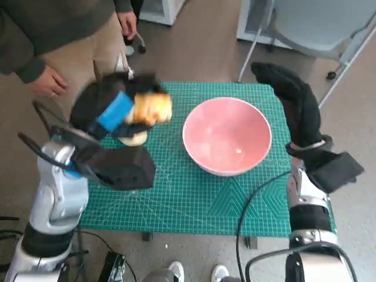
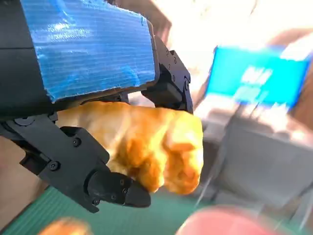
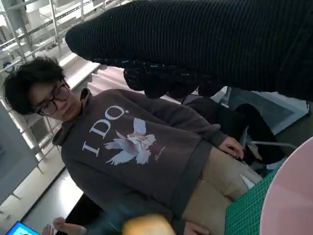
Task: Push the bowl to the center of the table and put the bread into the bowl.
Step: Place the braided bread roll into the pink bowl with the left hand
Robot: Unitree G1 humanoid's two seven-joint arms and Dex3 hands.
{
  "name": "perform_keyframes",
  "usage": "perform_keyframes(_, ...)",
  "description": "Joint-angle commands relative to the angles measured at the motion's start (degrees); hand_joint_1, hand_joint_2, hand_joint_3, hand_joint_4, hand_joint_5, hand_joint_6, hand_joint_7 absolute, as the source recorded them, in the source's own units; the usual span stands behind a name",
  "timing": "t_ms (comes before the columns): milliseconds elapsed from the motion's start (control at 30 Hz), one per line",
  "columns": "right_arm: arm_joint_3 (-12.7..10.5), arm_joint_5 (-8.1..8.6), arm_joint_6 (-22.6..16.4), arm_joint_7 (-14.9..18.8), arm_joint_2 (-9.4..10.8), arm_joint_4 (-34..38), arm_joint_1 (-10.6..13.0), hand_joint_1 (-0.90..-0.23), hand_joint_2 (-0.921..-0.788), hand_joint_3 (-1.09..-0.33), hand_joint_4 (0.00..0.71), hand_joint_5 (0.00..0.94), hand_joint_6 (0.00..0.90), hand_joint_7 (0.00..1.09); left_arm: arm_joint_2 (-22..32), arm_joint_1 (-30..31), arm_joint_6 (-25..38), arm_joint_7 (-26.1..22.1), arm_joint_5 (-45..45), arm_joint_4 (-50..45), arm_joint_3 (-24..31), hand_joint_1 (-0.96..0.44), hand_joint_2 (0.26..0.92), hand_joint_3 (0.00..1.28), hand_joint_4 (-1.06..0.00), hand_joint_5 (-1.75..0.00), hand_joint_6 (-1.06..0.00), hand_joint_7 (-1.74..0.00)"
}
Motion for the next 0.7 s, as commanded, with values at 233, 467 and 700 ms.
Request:
perform_keyframes(233,0.0,0.23,0.3,0.9,-0.1,1.0,0.8,-0.73,-0.921,-0.816,0.194,0.0,-0.001,0.52,-3.0,-7.3,-6.2,2.6,-0.1,9.1,-4.1,0.0,0.906,0.03,-0.79,-1.08,-0.67,-1.1)
perform_keyframes(467,0.0,0.18,0.3,0.7,-0.2,0.1,1.3,-0.73,-0.921,-0.816,0.193,0.0,-0.001,0.52,-6.0,-10.9,-10.6,4.6,-0.8,16.3,-6.3,0.0,0.913,0.03,-0.79,-1.08,-0.65,-1.12)
perform_keyframes(700,-0.1,-0.08,0.2,0.2,-0.4,-0.1,1.7,-0.73,-0.921,-0.817,0.191,0.0,-0.001,0.52,-9.5,-14.8,-14.9,9.0,0.4,25.7,-9.8,0.0,0.92,0.03,-0.77,-1.08,-0.63,-1.16)
